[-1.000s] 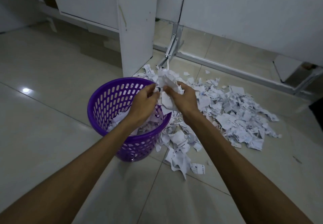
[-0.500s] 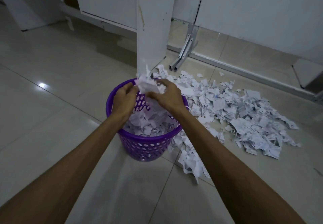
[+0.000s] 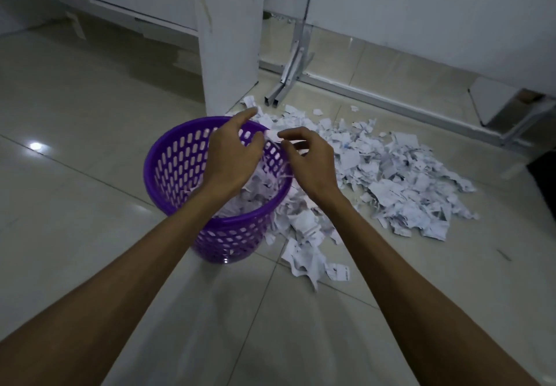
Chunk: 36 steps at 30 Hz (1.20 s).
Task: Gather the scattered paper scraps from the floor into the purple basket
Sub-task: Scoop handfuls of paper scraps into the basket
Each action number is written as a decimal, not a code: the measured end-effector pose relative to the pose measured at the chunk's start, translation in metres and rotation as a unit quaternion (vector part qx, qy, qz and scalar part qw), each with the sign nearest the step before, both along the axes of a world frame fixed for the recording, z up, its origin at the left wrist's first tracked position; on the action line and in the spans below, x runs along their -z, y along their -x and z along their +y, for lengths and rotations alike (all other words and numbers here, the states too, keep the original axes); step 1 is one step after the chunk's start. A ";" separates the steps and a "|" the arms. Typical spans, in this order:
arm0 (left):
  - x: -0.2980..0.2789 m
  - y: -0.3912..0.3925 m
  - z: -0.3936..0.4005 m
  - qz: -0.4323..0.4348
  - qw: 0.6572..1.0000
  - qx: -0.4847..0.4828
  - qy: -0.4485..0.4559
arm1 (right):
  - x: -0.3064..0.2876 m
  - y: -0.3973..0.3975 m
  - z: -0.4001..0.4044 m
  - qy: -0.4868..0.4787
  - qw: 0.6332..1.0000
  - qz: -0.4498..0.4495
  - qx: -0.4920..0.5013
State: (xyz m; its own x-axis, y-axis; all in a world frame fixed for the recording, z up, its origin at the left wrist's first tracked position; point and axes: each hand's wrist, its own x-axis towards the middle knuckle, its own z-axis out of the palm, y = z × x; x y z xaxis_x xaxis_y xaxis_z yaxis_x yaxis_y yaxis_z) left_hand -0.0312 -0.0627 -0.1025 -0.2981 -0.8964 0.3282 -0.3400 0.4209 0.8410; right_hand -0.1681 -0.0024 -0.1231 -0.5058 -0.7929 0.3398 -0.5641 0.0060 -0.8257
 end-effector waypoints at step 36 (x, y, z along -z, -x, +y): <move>0.241 0.086 0.123 -0.238 0.926 0.250 -0.153 | 0.222 0.054 0.213 -0.299 0.894 -0.114 0.313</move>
State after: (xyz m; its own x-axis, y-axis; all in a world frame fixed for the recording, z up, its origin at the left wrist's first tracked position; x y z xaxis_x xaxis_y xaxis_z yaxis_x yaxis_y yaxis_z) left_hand -0.1174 0.0607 -0.3436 -0.7468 -0.6360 -0.1946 -0.5303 0.3927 0.7514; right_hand -0.2223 0.2111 -0.3451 -0.9159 -0.3365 -0.2190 -0.1137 0.7405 -0.6623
